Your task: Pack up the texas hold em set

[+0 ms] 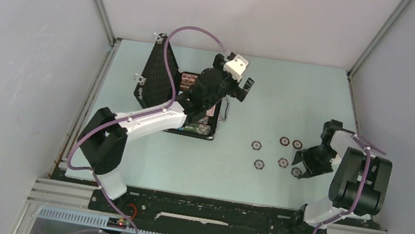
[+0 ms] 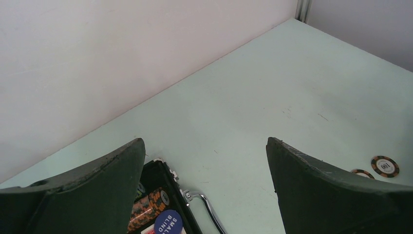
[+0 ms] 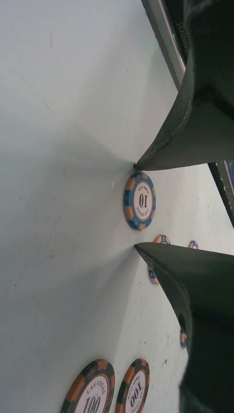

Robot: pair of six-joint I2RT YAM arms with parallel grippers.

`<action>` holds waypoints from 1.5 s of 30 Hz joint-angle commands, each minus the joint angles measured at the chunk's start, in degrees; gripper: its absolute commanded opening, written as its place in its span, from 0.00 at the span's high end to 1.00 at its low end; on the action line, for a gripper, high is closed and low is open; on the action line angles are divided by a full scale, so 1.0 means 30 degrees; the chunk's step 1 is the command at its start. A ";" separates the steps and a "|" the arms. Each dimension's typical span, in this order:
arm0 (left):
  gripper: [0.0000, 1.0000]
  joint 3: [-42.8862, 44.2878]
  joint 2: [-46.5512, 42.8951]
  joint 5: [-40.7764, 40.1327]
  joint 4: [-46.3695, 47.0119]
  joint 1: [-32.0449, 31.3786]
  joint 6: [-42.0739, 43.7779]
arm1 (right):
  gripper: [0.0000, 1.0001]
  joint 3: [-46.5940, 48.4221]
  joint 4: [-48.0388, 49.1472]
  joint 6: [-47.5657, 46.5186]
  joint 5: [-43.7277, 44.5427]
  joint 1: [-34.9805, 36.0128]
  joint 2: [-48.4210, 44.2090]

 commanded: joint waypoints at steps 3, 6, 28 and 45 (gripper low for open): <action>0.00 -0.0279 -0.0587 -0.0629 0.1355 0.0170 0.0288 | 0.40 -0.0713 0.0126 0.0935 0.0810 -0.0093 -0.0577; 0.00 -0.0331 -0.0617 -0.0706 0.1367 0.0181 0.0273 | 0.43 -0.0730 -0.0055 0.1022 0.1044 -0.0080 -0.1049; 0.00 -0.0696 -0.0940 -0.1003 0.1740 0.0214 0.0229 | 0.58 -0.0730 -0.0795 0.1609 0.1008 0.0633 -0.3341; 0.00 -0.0748 -0.0969 -0.1120 0.1730 0.0285 0.0347 | 0.56 0.1429 -0.0345 0.2908 0.0886 0.3597 -0.0548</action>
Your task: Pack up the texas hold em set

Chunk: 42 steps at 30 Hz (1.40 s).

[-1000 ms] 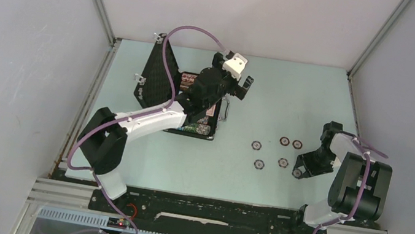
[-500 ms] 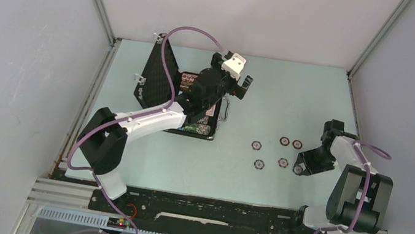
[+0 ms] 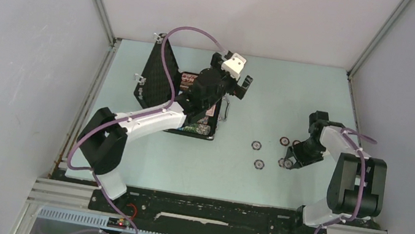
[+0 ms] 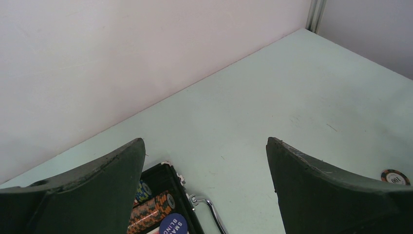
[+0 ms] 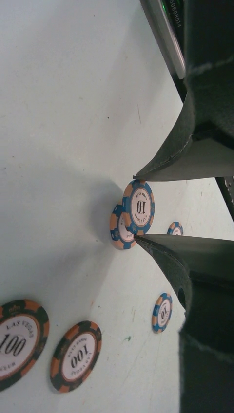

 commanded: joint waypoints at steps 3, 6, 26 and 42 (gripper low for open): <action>0.00 -0.0495 -0.0918 -0.0302 0.0770 0.0185 0.0339 | 0.56 0.0704 0.0385 0.0929 0.0048 0.0466 0.1041; 0.00 -0.0493 -0.0918 -0.0273 0.0771 0.0210 0.0318 | 0.56 0.1066 0.0256 0.1040 0.0160 0.0679 0.1363; 0.00 -0.0521 -0.0977 -0.0140 0.0781 0.0294 0.0369 | 0.42 0.1170 0.0462 0.1409 -0.0006 0.0930 0.1759; 0.00 -0.0950 -0.1286 -0.0392 0.1022 0.0580 0.0504 | 0.27 0.1830 -0.0715 0.2717 0.0321 0.4774 0.0147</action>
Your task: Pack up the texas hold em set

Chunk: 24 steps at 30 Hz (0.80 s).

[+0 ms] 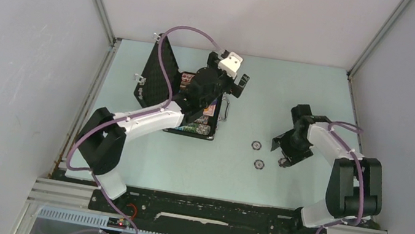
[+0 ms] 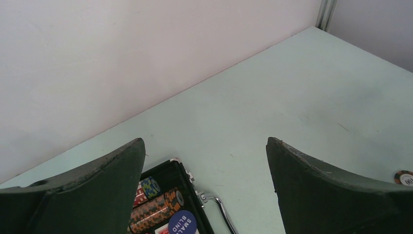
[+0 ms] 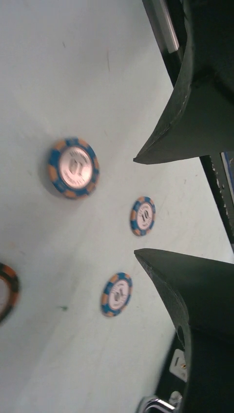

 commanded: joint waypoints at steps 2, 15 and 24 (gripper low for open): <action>0.00 -0.0583 -0.1117 -0.0406 0.0862 0.0228 0.0384 | 0.27 0.1251 -0.0540 0.1418 -0.0537 0.2076 0.0986; 0.00 -0.0697 -0.1205 -0.0450 0.0898 0.0281 0.0428 | 0.27 0.1590 0.0581 0.2269 -0.1335 0.4157 0.3829; 0.00 -0.0671 -0.1190 -0.0397 0.0893 0.0320 0.0412 | 0.33 0.1593 0.0428 0.2287 -0.0987 0.4307 0.4023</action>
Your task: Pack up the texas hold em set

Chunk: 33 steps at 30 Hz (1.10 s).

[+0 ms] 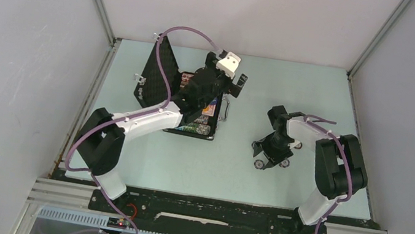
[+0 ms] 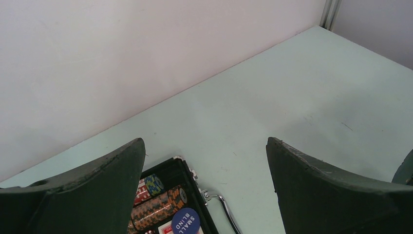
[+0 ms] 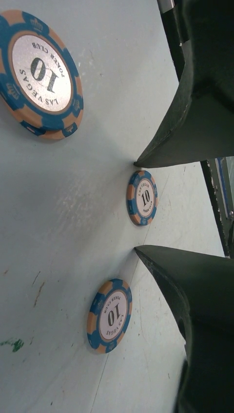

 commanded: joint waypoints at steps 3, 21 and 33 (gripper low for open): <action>0.00 -0.0362 -0.0933 -0.0310 0.0753 0.0132 0.0406 | 0.37 0.0435 -0.0112 0.0659 0.0341 0.0384 0.0232; 0.00 -0.0343 -0.0906 -0.0276 0.0759 0.0147 0.0369 | 0.59 0.0032 -0.0490 0.0766 0.0614 -0.0043 -0.1303; 0.00 -0.0314 -0.0847 -0.0140 0.0745 0.0153 0.0326 | 0.57 -0.0773 -0.1369 -0.1209 0.1366 -0.4149 -0.4166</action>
